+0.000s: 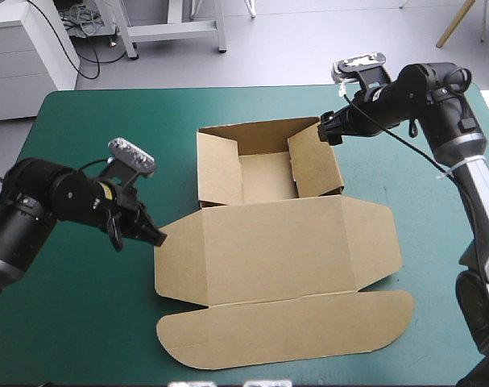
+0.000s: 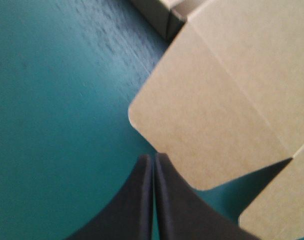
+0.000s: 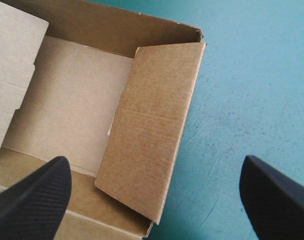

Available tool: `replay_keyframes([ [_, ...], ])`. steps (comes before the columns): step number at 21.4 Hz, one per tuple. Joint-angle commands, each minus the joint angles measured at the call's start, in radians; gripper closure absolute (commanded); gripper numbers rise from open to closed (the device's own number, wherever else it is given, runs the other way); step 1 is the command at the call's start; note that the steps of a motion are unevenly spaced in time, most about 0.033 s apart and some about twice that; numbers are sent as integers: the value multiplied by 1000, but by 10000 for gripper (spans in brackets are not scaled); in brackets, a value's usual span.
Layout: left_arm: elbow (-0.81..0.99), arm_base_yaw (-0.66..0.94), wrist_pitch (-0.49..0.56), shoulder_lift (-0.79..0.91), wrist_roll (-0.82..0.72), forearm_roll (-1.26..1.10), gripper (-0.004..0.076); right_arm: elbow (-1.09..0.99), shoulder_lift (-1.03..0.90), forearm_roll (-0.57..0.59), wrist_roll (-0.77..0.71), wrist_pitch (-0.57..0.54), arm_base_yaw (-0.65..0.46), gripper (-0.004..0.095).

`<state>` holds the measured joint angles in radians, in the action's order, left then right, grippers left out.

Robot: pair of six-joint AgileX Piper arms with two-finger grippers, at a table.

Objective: Fold the box

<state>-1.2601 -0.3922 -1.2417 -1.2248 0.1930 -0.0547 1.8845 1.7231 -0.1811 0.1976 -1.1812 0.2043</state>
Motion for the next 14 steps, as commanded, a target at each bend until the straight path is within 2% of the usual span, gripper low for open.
replay_keyframes([
  [1,116,-2,86,88,-2,10,734,19,0,-5,7,44,-3,85],
  [4,270,-2,124,129,-4,14,734,19,73,-17,7,40,-3,85],
  [8,350,-2,157,134,-17,14,734,19,170,-39,7,23,-3,91],
  [14,357,-2,172,134,-30,16,734,19,252,-39,7,18,-3,224],
])
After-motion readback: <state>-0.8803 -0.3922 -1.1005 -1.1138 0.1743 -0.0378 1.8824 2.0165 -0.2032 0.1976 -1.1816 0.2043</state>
